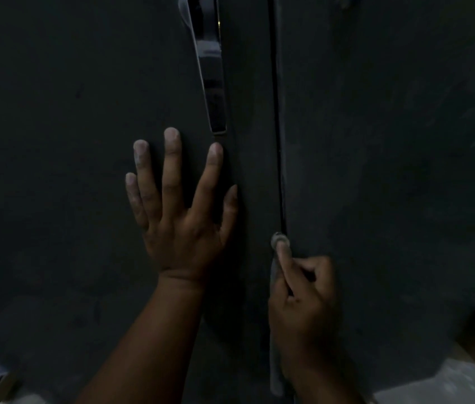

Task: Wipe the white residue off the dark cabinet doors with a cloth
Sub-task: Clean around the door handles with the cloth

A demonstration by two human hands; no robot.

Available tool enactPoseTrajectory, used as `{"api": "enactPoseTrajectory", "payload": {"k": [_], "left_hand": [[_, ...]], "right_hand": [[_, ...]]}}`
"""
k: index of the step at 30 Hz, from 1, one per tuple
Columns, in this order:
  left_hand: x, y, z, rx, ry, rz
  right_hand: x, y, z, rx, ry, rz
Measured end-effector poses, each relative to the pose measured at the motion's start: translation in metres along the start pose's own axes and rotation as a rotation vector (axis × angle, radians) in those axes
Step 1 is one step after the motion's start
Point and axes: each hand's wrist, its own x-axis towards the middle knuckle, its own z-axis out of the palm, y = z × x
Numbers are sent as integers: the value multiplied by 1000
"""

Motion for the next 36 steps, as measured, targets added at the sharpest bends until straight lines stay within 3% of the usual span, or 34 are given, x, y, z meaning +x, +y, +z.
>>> {"api": "enactPoseTrajectory", "payload": {"k": [3,8,13,17,20,25,32,36], "left_hand": [[-1,1,-1,-44,2,34],[-2,10,-5,-129,-52,22],[12,40,2,-265,-59,140],[28,62,10,-188,-33,69],[24,65,16,-92,-46,73],[20,66,22,-47,-19,78],[17,65,22,-19,-10,74],[16,65,22,-22,-24,75]], "right_hand": [[20,-9,-3,-30,-8,-72],[99,-10,-6,-65,213,-218],[67,34,-15,33,10,-254],[26,59,-24,118,-160,-142],[51,54,-21,204,-126,-188],[94,22,-9,137,39,-199],[40,46,-30,140,-152,-149],[69,54,-35,122,-37,-104]]}}
